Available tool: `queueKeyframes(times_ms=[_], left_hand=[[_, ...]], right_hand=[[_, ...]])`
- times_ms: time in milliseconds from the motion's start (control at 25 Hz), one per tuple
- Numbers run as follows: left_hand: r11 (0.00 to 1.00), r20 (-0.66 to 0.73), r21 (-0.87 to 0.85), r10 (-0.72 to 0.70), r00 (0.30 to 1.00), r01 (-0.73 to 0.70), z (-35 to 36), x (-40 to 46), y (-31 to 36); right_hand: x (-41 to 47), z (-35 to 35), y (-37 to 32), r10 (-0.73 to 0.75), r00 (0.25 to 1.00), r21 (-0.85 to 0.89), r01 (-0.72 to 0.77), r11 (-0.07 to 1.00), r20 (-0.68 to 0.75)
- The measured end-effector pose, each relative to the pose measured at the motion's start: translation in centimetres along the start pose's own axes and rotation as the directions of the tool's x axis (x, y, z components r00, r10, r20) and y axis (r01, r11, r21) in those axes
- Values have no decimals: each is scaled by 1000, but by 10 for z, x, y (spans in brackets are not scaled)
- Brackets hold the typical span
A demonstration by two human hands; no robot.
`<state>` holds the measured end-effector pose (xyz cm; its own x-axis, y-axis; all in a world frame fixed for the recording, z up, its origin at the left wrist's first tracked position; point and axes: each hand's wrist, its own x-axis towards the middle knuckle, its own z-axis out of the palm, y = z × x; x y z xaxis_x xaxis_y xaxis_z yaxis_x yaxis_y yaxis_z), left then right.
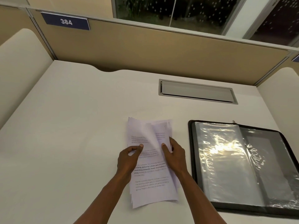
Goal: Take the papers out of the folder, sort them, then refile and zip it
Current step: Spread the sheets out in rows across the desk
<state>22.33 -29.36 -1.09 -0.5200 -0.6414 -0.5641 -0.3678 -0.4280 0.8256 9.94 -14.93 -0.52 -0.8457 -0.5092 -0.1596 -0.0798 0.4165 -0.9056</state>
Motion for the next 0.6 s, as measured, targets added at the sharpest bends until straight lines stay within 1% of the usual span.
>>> queueKeyframes(times_ms=[80,160,200,280,320,360,400,440,480,520,560,600], left_hand=[[999,39,31,-5,999,4,-1,1,1],[997,68,71,-2,998,-3,0,3,-1],[997,72,70,10,997,-15,0,2,-1],[998,46,51,24,999,-26,0,2,-2],[997,23,67,30,999,-32,0,2,-2],[994,-1,100,35,999,-35,-1,3,-3],[992,-21,121,33,999,-30,-2,4,-3],[991,-31,129,28,999,-24,-3,6,-5],[993,-34,117,17,999,-13,-4,6,-7],[994,-35,110,11,999,-7,-4,7,-9],[994,-38,107,14,999,-10,-5,7,-10],[993,-45,115,28,999,-23,-4,6,-10]], right_hand=[[-7,7,-12,-109,987,-82,119,989,120],[-17,20,-19,-178,960,-185,219,958,215],[-22,28,-20,-195,948,-207,250,946,251],[-27,39,-18,-189,937,-175,247,953,294],[-27,40,-16,-185,938,-125,229,965,292],[-25,40,-14,-189,950,-70,212,975,250],[-21,37,-12,-180,970,-28,187,982,162],[-16,33,-9,-144,989,-37,145,989,34],[-9,27,-4,-81,992,-117,69,991,-101],[-2,20,1,5,980,-246,-55,968,-201],[4,13,7,91,967,-393,-182,901,-239],[8,7,14,150,960,-520,-255,815,-237]])
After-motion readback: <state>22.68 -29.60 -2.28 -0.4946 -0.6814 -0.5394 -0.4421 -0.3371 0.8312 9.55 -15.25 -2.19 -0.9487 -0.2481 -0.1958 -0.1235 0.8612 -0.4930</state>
